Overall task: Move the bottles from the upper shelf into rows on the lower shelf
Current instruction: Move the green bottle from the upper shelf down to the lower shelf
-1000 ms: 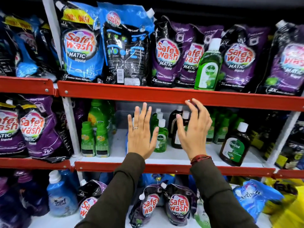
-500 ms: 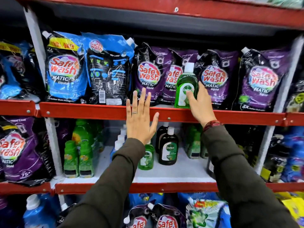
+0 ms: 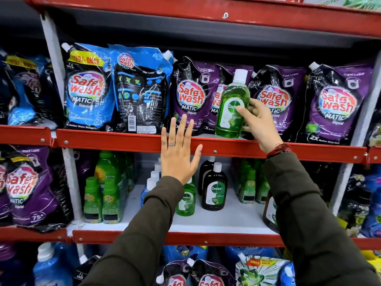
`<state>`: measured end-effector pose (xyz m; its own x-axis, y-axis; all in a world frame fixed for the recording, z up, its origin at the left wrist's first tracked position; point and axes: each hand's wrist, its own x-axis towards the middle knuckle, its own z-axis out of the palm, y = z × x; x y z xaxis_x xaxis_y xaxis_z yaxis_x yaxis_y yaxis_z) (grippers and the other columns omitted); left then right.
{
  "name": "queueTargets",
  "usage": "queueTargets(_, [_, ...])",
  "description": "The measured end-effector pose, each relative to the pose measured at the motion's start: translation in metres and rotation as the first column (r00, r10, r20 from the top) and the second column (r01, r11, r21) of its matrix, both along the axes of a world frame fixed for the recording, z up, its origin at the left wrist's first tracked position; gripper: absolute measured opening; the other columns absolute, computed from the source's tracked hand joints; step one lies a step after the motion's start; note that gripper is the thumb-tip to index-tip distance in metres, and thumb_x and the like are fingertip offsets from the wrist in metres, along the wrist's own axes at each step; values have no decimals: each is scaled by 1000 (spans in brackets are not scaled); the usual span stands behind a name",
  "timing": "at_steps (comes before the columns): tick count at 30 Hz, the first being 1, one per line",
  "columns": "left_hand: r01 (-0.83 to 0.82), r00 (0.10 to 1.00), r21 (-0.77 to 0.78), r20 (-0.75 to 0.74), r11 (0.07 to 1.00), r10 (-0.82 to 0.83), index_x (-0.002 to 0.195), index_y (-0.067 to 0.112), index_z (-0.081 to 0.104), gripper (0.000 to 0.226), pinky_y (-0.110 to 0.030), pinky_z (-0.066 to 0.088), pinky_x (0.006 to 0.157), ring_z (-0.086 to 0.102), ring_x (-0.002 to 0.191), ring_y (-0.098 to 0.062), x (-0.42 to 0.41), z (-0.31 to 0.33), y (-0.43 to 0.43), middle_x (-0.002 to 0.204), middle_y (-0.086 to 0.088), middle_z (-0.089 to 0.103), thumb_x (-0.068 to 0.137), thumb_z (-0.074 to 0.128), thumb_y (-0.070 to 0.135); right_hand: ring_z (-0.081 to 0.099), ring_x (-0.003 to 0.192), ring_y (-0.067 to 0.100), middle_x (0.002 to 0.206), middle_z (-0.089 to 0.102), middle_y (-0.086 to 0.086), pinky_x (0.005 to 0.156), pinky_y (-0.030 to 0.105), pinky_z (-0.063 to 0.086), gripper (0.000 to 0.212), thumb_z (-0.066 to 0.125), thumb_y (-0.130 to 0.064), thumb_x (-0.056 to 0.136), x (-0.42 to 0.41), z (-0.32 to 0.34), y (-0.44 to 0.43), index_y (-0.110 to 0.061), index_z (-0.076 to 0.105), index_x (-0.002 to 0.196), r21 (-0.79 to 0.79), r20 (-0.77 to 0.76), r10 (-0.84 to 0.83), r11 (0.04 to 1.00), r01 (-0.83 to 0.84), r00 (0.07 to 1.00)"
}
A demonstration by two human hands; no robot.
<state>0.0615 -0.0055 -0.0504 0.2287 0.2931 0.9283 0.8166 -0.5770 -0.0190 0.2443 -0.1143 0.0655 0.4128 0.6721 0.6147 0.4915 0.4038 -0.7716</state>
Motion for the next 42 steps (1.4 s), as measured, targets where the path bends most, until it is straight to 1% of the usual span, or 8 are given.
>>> queueTargets(6, [12, 1000, -15, -17, 1000, -12, 162, 13, 10, 73, -51, -3, 128, -1, 158, -28, -4, -2, -4, 171, -10, 5, 104, 34, 50, 69, 108, 13, 125, 69, 5, 68, 22, 61, 44, 59, -24, 99, -14, 4, -9, -10, 51, 140, 30, -2, 74, 997, -73, 997])
queueTargets(12, [74, 997, 0, 23, 997, -74, 162, 14, 14, 73, -46, -11, 126, -3, 158, -26, -22, -32, -12, 171, -7, 5, 102, 47, 40, 68, 116, 20, 128, 68, 8, 86, 44, 63, 48, 64, -32, 95, -35, -25, -18, -15, 55, 138, 45, -41, 130, 991, -128, 991])
queueTargets(17, [28, 1000, -72, 12, 997, -27, 162, 12, 13, 73, -46, -16, 125, -7, 158, -25, -37, -69, -14, 171, -7, 3, 102, 44, 39, 66, 118, 19, 126, 70, 4, 83, 29, 61, 40, 64, -27, 96, -57, -69, -23, -17, 58, 134, 48, -86, 174, 984, -171, 981])
queueTargets(20, [31, 1000, -144, 3, 989, -31, 162, 13, 12, 73, -48, -13, 126, -2, 158, -27, -45, -100, -12, 171, -8, 5, 102, 45, 38, 64, 122, 20, 128, 69, -1, 97, 41, 56, 39, 66, -33, 92, -64, -104, -25, -23, 61, 129, 22, -88, 184, 983, -183, 979])
queueTargets(24, [41, 999, -232, -15, 972, -46, 162, 13, 13, 69, -46, -10, 127, 1, 158, -27, -52, -142, -14, 171, -8, 5, 103, 37, 40, 65, 115, 12, 123, 69, -7, 83, 20, 53, 29, 64, -24, 97, -74, -151, -27, -28, 61, 125, -15, -134, 217, 975, -221, 967])
queueTargets(28, [46, 996, -306, -60, 951, -67, 162, 13, 14, 70, -45, -9, 127, 1, 158, -26, -54, -175, -20, 172, -6, 8, 101, 39, 38, 70, 108, 15, 120, 70, 1, 83, 24, 57, 32, 62, -13, 97, -82, -191, -24, -18, 60, 128, -44, -201, 226, 970, -239, 953])
queueTargets(36, [-6, 979, -445, -187, 895, -86, 161, 10, 18, 70, -52, 9, 126, 3, 158, -28, -48, -239, -14, 171, -9, 9, 101, 39, 40, 59, 99, -21, 124, 60, -10, 84, 7, 48, 34, 62, -17, 97, -79, -249, 0, -29, 53, 128, -155, -241, 154, 969, -194, 958])
queueTargets(42, [-39, 978, -488, -197, 872, -67, 159, 9, 26, 67, -50, 10, 126, 10, 157, -29, -48, -257, -8, 170, -11, 14, 103, 34, 45, 56, 128, 14, 136, 59, 4, 107, 30, 46, 41, 63, -21, 97, -71, -280, 33, -16, 52, 136, -224, -237, 114, 960, -168, 965])
